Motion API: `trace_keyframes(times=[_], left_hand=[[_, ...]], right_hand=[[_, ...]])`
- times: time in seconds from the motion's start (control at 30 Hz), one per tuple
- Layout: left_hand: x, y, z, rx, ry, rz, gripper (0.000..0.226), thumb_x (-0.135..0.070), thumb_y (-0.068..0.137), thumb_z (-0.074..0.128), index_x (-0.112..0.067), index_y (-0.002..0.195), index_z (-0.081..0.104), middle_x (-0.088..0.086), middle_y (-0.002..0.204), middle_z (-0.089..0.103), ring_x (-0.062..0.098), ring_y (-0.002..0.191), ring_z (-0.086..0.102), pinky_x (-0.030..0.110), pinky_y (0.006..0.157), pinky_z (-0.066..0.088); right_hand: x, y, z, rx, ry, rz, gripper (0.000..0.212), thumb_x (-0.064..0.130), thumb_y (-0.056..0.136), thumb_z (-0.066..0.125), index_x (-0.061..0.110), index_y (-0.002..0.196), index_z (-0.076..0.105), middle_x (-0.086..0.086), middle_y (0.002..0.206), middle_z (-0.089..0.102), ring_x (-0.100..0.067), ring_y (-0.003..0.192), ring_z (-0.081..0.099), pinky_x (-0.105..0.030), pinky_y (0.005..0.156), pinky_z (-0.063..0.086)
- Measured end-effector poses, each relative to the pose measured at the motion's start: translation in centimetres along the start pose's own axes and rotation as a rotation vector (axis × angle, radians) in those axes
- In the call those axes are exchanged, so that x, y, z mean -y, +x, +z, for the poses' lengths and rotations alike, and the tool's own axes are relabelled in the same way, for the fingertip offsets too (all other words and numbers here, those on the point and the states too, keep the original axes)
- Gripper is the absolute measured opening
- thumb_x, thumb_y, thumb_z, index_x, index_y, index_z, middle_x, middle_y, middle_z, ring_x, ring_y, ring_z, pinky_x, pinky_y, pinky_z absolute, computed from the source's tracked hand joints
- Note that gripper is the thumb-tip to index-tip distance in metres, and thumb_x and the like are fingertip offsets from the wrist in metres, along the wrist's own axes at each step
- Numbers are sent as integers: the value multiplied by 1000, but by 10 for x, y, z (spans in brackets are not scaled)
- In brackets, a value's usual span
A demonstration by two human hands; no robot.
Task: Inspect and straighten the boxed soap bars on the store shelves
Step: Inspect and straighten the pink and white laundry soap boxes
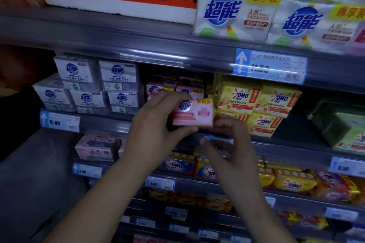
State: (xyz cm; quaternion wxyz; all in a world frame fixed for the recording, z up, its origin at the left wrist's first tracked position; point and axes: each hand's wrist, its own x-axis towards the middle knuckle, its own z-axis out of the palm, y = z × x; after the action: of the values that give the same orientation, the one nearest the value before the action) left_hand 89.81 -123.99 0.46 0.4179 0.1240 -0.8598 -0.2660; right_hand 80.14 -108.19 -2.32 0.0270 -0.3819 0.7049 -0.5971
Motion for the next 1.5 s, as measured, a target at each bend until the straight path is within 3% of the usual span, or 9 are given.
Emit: trace_keyframes(times=[0.1,0.23,0.37,0.63,0.8,0.9,1.2,1.37,1.5], left_hand=[[-8,-1,-17,13,-175,-112,45,-59,75,78,-40,115,75,-19,105,72,8,100,67,23,81,56],[-8,-4,-24,35,-520,-317,23,-48,81,82,-34,99,81,5,89,79,15,81,75,22,67,58],[-1,-16,-25,82,-753,-483,33,-48,98,60,-26,100,84,7,92,83,14,83,78,23,68,58],[4,-29,-23,57,-916,-535,32,-46,86,68,-24,105,83,11,103,82,21,91,78,38,74,62],[5,-33,-24,71,-915,-424,32,-36,95,72,-20,121,77,7,117,79,23,107,76,35,78,64],[9,-41,-26,246,-902,-264,68,-19,83,85,-20,146,57,5,134,71,25,124,69,39,92,61],[14,-48,-22,234,-928,-222,73,5,85,79,-28,146,55,0,142,66,21,124,69,30,93,60],[8,-49,-30,75,-671,-173,76,-28,75,88,-36,145,58,-5,138,67,20,126,66,35,88,63],[-5,-50,-32,-47,-352,-16,85,-48,70,88,-44,146,50,-19,137,60,9,127,60,20,94,54]], right_hand=[[8,0,-4,99,174,-26,26,38,92,70,26,110,56,12,129,64,-8,115,66,-28,93,57],[18,4,-2,131,390,72,27,40,80,78,24,95,62,1,91,72,-14,90,73,-24,71,58],[21,5,4,63,499,187,29,45,78,77,20,86,65,-10,90,74,-27,91,74,-37,75,60],[32,-1,9,84,463,176,30,48,86,78,24,99,66,-5,100,78,-17,93,77,-28,74,62],[33,-10,16,140,484,213,52,38,71,90,34,115,62,4,114,78,-18,102,77,-32,80,63],[35,-12,19,36,471,163,46,36,71,89,38,108,61,5,112,77,-17,100,77,-33,78,64],[33,-23,13,124,278,-9,63,38,73,89,47,121,49,18,130,64,-8,112,68,-21,80,61],[25,-24,14,147,282,7,60,16,89,81,39,135,52,15,132,65,-4,118,66,-19,85,58],[26,-28,23,287,456,116,50,18,86,71,39,130,63,13,130,71,-13,119,69,-29,89,59]])
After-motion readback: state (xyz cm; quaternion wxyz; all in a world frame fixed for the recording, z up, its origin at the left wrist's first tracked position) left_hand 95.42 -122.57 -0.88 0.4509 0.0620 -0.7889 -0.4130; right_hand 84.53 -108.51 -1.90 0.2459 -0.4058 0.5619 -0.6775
